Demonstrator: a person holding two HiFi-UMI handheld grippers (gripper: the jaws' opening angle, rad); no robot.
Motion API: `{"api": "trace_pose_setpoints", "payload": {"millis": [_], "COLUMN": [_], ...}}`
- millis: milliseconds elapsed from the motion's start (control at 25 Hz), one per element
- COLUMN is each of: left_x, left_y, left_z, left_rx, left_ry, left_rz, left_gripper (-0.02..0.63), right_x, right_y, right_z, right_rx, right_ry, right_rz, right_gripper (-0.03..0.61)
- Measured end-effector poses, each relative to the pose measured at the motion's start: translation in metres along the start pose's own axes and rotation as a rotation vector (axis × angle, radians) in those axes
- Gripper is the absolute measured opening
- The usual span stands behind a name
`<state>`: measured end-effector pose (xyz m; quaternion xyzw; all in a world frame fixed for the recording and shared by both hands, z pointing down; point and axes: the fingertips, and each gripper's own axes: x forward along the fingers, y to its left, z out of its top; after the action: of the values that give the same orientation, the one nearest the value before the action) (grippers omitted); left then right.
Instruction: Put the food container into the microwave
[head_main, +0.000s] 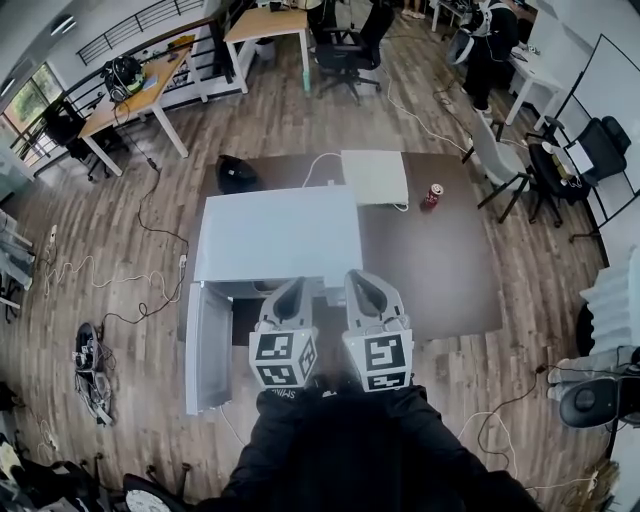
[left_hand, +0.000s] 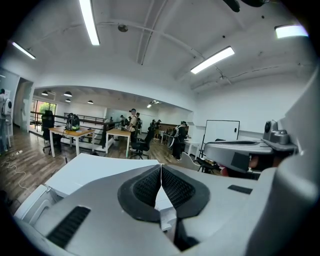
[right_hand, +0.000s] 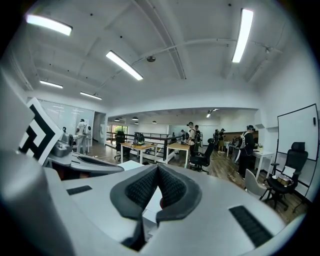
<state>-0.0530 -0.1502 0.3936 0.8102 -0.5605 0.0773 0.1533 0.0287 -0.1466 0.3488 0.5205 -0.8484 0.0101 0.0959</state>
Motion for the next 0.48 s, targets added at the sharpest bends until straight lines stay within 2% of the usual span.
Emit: {"api": "trace_pose_setpoints", "payload": {"millis": [480], "left_x": [0.0019], "left_y": [0.0034], "left_z": [0.0022], "left_rx": [0.003], "left_ry": [0.002], "left_rz": [-0.001], "left_gripper": [0.034], "right_x": [0.0040], "right_y": [0.0006], "right_z": [0.0014], "right_rx": [0.013], "right_ry": [-0.008], "right_rz": [-0.006], "right_gripper": [0.023]}}
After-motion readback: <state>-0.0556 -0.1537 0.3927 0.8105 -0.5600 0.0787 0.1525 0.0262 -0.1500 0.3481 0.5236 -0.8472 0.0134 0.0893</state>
